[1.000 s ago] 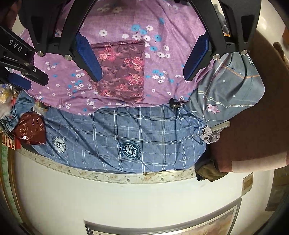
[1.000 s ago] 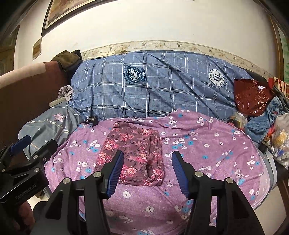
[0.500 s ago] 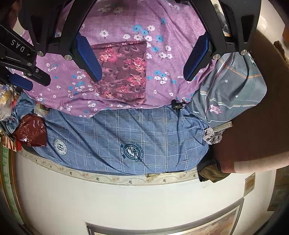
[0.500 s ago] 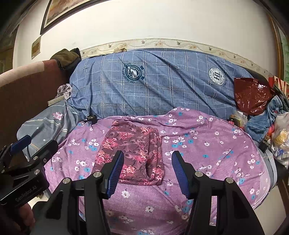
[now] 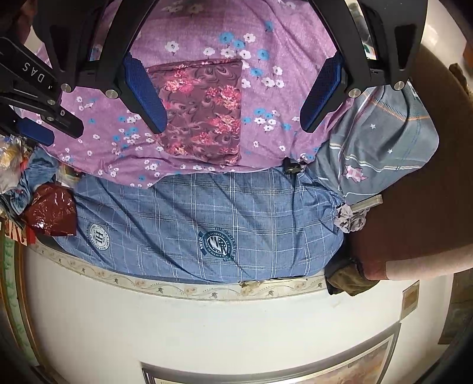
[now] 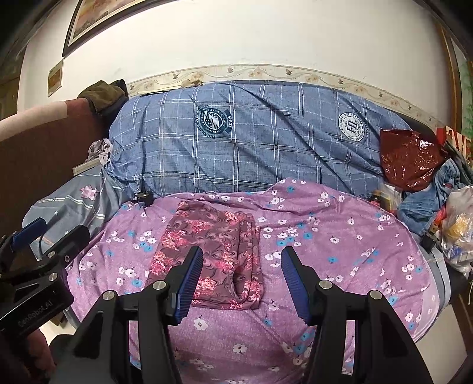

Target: Fold small clothes

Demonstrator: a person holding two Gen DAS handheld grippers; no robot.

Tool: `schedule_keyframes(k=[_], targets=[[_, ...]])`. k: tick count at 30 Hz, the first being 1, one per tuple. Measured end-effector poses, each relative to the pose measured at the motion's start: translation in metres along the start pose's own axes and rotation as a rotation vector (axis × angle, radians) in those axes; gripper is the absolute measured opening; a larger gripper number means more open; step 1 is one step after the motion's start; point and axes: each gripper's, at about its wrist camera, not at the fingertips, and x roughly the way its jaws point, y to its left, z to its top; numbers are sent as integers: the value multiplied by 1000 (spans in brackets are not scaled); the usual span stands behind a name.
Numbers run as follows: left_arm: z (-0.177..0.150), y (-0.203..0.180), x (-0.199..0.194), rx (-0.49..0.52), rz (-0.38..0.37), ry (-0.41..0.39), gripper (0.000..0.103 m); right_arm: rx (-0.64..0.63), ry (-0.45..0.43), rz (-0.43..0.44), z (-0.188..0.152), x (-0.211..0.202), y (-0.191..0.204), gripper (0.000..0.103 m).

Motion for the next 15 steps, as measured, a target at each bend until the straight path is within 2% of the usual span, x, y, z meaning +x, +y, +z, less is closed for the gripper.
schedule_keyframes(k=[15], targets=[[14,-10,19,0,5,-6,92,-4,6,-1,15,19,-2,57]])
